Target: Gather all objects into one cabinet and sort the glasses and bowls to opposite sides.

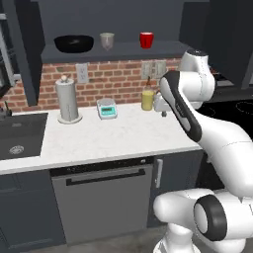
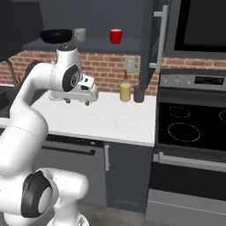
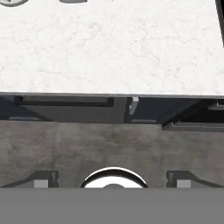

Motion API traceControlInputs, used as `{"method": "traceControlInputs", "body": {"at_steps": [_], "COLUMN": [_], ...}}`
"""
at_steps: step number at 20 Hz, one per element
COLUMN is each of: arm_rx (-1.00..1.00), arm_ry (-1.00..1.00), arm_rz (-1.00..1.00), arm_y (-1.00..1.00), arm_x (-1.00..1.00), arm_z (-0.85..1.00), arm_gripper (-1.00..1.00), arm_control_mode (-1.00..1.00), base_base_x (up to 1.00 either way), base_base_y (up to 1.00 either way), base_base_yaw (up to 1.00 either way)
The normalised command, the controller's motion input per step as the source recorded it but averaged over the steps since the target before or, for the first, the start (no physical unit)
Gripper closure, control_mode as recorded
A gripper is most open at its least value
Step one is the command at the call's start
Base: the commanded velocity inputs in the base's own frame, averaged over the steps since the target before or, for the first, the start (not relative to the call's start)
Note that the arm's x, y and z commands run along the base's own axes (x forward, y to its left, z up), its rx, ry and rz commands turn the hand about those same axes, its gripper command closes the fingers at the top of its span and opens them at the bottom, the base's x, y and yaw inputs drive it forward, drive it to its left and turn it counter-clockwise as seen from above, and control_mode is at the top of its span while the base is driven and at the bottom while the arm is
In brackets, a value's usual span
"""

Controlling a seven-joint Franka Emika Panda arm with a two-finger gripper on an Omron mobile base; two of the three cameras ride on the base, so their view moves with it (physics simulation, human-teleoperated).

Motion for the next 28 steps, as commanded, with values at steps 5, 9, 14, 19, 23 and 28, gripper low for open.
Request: {"method": "traceControlInputs", "body": {"at_steps": [5, 9, 14, 19, 23, 28], "arm_rx": [0.00, 0.00, 0.00, 0.00, 0.00, 0.00], "arm_ry": [0.00, 0.00, 0.00, 0.00, 0.00, 0.00], "arm_rz": [0.00, 0.00, 0.00, 0.00, 0.00, 0.00], "arm_y": [0.00, 0.00, 0.00, 0.00, 0.00, 0.00], "arm_x": [0.00, 0.00, 0.00, 0.00, 0.00, 0.00], "arm_z": [0.00, 0.00, 0.00, 0.00, 0.00, 0.00], "arm_gripper": [-1.00, -1.00, -1.00, -1.00, -1.00, -1.00], "arm_control_mode": [1.00, 1.00, 1.00, 1.00, 1.00, 1.00], "base_base_x": [-0.54, -0.40, -0.70, -0.80, -0.01, 0.39], "base_base_y": [1.00, 1.00, 1.00, 0.91, 1.00, 1.00], "base_base_yaw": [0.00, 0.00, 0.00, 0.00, 0.00, 0.00]}}
